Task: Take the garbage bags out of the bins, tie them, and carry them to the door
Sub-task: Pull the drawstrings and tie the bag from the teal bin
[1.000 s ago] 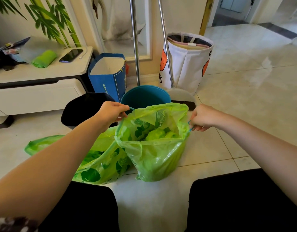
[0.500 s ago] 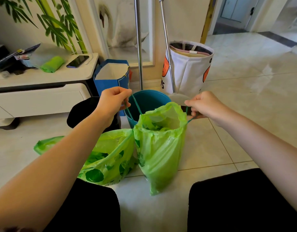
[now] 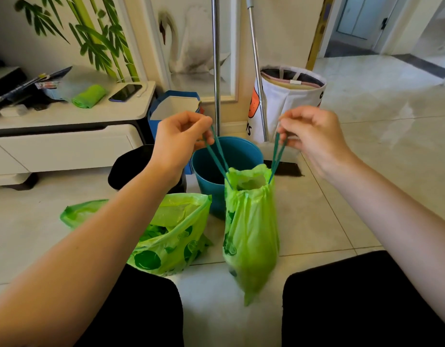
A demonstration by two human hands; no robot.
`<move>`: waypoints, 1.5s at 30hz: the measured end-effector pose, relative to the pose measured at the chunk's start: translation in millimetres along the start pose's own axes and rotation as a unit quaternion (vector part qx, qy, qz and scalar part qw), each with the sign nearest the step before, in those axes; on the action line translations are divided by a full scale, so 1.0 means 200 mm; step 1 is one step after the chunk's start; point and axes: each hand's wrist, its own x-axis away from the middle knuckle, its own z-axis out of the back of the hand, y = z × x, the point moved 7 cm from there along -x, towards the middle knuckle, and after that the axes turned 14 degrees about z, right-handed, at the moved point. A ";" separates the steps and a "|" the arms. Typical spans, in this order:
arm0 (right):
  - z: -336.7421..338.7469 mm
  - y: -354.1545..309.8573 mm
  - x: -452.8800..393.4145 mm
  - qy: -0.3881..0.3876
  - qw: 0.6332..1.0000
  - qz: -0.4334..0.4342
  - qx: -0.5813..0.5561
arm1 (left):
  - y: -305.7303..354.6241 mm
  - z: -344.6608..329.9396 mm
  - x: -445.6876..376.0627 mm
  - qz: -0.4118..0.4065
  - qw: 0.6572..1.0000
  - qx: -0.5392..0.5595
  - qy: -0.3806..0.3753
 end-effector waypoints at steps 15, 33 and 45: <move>-0.26 0.01 0.04 -0.129 0.979 0.080 0.138 | 0.03 -0.19 0.07 -0.093 0.976 -0.191 -0.048; -0.30 -0.08 0.05 -0.107 0.988 0.080 0.073 | -0.56 -0.40 -0.03 0.021 0.899 -0.382 -0.211; -0.35 -0.12 0.03 -0.077 0.991 0.033 -0.103 | -0.60 -0.52 0.01 -0.007 0.948 -0.236 -0.213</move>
